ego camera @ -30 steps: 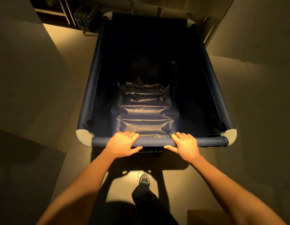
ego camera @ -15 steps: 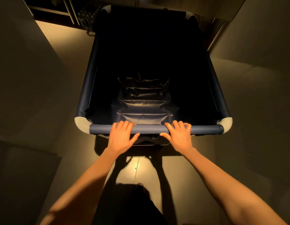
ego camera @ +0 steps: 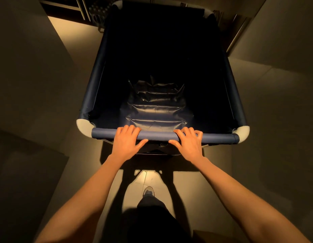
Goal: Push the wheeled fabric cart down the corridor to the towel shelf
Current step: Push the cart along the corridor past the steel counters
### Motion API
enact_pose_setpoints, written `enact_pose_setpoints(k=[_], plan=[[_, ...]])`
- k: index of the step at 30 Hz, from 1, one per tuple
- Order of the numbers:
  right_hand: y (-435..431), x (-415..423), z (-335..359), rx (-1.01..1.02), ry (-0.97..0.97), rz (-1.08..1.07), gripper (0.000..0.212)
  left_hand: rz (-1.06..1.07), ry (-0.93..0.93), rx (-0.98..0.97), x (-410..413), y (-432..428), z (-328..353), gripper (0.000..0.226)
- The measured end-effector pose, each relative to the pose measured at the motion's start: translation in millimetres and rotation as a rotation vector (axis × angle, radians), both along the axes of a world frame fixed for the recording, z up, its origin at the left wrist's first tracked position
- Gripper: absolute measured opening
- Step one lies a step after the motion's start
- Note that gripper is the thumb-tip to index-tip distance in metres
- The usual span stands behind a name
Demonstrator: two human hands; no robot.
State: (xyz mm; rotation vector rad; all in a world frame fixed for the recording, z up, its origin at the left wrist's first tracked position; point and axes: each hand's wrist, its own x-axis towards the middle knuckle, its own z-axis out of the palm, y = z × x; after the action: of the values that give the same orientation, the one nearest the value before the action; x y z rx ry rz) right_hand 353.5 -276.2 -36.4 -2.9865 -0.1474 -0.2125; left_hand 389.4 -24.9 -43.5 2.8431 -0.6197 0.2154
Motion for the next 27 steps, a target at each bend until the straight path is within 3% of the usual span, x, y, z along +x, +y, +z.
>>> enact_pose_setpoints(k=[11, 17, 22, 27], plan=[[-25.3, -90.7, -3.4, 0.008, -0.032, 0.069, 0.051, 0.01, -0.059, 0.015, -101.1, -19.4, -2.8, 0.052], [-81.6, -123.5, 3.0, -0.042, 0.02, 0.123, 0.07, 0.057, -0.045, 0.034, -155.0, -72.3, 0.3, 0.047], [-120.3, -127.2, 8.9, -0.073, 0.112, 0.162, 0.077, 0.082, -0.007, 0.03, -173.4, -110.1, 2.2, 0.043], [-127.7, -116.3, 7.0, -0.072, 0.084, 0.181, 0.069, 0.1, -0.017, 0.032, -163.6, -117.7, 3.2, 0.044]])
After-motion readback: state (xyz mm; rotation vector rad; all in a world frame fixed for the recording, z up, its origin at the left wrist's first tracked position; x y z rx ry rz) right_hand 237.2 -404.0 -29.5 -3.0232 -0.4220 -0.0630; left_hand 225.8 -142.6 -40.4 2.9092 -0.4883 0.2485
